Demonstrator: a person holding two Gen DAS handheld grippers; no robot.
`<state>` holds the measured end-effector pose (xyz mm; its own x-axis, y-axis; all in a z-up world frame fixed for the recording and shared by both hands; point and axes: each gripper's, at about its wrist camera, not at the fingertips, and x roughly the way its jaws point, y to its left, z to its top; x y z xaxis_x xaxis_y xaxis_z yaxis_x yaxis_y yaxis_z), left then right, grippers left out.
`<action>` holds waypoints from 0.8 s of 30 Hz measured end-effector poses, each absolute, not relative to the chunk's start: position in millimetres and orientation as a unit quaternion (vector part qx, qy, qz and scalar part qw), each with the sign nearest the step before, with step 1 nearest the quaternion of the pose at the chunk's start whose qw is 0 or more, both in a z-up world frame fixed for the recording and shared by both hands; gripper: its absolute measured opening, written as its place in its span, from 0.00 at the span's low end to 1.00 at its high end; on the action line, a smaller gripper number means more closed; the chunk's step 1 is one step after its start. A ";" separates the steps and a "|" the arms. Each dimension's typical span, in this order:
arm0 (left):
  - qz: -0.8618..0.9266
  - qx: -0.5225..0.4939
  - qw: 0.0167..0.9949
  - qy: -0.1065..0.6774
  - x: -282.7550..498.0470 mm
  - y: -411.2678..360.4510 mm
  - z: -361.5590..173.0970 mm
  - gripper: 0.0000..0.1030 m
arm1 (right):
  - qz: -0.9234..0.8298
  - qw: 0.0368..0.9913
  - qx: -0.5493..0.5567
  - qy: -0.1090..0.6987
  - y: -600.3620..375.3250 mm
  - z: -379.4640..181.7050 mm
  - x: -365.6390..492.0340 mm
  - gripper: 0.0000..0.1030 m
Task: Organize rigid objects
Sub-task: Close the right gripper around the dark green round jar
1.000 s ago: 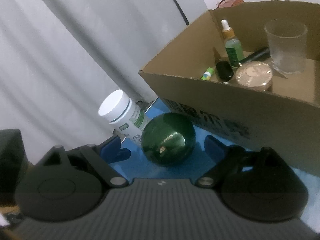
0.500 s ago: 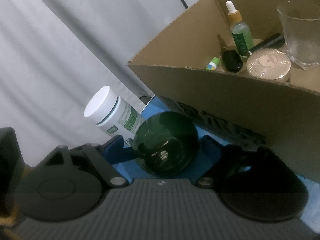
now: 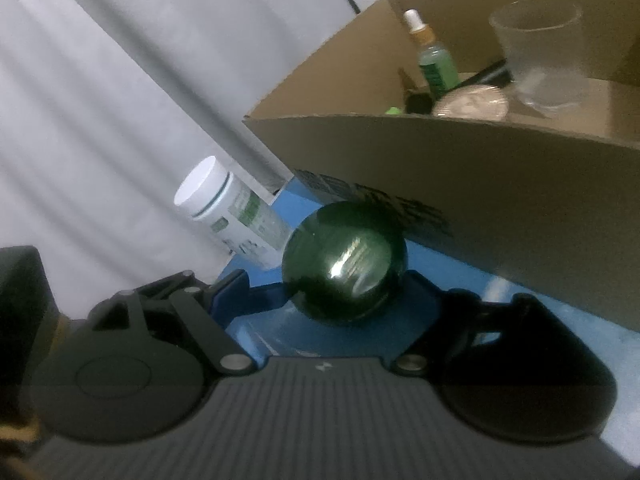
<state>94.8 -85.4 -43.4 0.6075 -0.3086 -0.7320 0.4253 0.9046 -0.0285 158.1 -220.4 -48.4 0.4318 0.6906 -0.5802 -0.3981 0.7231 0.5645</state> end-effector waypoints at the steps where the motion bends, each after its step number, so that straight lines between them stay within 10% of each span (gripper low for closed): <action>1: -0.215 0.075 0.891 0.393 92.2 -88.7 -44.0 0.90 | 0.324 0.830 0.175 0.420 -225.2 -47.8 154.4 0.81; 15: -0.177 0.089 0.906 0.373 103.6 -82.9 -40.2 0.89 | 0.294 0.840 0.214 0.403 -260.2 -47.6 153.4 0.81; 24: -0.185 0.094 0.905 0.371 113.6 -89.8 -43.8 0.89 | 0.298 0.821 0.249 0.419 -247.4 -63.1 172.8 0.63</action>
<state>113.6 -89.8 -43.8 0.6566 -0.2658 -0.7059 0.4047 0.9139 0.0323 172.8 -247.4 -63.1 0.4709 0.6985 -0.5389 -0.2807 0.6977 0.6591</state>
